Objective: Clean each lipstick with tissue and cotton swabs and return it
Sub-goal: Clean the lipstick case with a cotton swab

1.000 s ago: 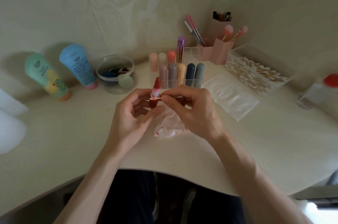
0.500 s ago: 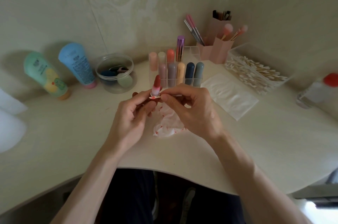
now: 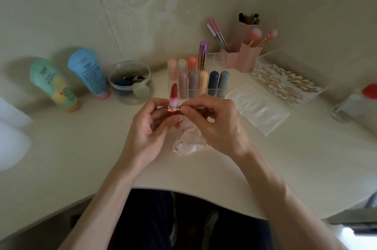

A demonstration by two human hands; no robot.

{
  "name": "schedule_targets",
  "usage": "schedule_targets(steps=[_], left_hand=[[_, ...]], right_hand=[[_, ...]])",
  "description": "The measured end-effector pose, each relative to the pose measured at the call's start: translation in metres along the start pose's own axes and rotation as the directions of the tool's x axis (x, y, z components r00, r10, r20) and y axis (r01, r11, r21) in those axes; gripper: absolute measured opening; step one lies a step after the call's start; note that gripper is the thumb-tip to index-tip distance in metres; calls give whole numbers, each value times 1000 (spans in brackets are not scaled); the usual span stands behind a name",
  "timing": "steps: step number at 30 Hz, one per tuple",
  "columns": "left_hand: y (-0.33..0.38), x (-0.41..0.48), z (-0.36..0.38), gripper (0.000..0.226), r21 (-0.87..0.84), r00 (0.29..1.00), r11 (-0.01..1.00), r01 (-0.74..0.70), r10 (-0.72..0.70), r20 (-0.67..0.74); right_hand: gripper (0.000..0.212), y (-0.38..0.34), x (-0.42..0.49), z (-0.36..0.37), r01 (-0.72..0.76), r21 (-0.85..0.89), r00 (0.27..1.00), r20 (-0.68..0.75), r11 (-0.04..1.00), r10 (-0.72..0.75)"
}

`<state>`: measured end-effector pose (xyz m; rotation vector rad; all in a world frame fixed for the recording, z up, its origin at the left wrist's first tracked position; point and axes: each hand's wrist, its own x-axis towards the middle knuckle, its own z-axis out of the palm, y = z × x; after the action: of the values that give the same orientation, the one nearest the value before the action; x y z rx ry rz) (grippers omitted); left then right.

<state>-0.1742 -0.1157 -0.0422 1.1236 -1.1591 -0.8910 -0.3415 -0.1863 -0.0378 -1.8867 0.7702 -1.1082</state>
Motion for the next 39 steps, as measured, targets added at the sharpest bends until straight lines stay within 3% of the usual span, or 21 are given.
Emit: schedule_targets(steps=[9, 18, 39], left_hand=[[1, -1, -3, 20, 101, 996, 995, 16, -25, 83], [0, -1, -4, 27, 181, 1000, 983, 20, -23, 16], [-2, -1, -5, 31, 163, 1000, 986, 26, -28, 9]], right_hand=[[10, 0, 1, -2, 13, -18, 1000, -10, 1000, -13], [9, -1, 2, -1, 53, -67, 999, 4, 996, -53], [6, -4, 3, -4, 30, -145, 999, -36, 989, -36]])
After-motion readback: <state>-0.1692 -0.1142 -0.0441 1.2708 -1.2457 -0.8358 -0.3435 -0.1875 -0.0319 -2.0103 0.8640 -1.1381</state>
